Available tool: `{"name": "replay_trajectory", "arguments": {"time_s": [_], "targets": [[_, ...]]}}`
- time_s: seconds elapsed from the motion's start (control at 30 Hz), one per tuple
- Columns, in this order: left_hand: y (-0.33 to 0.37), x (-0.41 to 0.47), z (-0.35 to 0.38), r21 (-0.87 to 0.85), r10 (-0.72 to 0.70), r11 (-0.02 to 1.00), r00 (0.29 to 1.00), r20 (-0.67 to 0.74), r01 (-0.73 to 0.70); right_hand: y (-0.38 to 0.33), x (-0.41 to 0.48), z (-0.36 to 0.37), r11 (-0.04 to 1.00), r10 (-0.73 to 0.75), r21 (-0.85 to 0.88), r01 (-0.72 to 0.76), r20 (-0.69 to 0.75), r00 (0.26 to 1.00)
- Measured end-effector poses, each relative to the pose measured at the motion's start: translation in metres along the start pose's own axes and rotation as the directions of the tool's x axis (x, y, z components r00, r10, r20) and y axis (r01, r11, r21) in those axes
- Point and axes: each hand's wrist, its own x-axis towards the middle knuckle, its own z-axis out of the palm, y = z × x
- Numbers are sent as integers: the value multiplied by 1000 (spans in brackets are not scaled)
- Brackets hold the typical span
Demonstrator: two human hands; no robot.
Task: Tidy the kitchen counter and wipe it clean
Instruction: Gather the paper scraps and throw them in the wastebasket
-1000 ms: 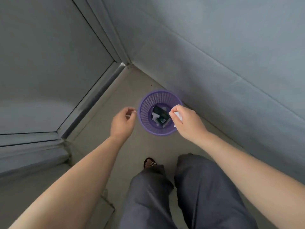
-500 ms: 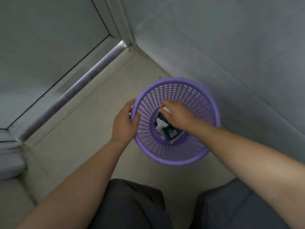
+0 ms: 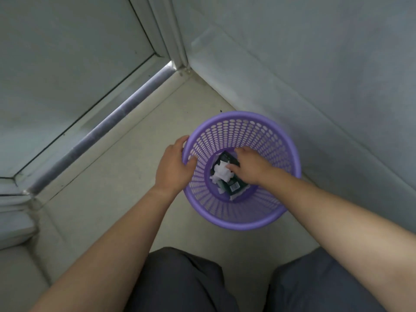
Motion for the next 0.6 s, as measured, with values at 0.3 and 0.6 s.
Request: {"name": "replay_trajectory", "arguments": {"time_s": [0.3, 0.6], "targets": [[123, -96, -173, 75, -149, 988, 975, 166, 138, -107, -203, -148, 908, 27, 419, 28, -123, 992], [269, -285, -378, -204, -231, 946, 966, 116, 251, -227, -435, -322, 817, 3, 568, 97, -171, 985]]}}
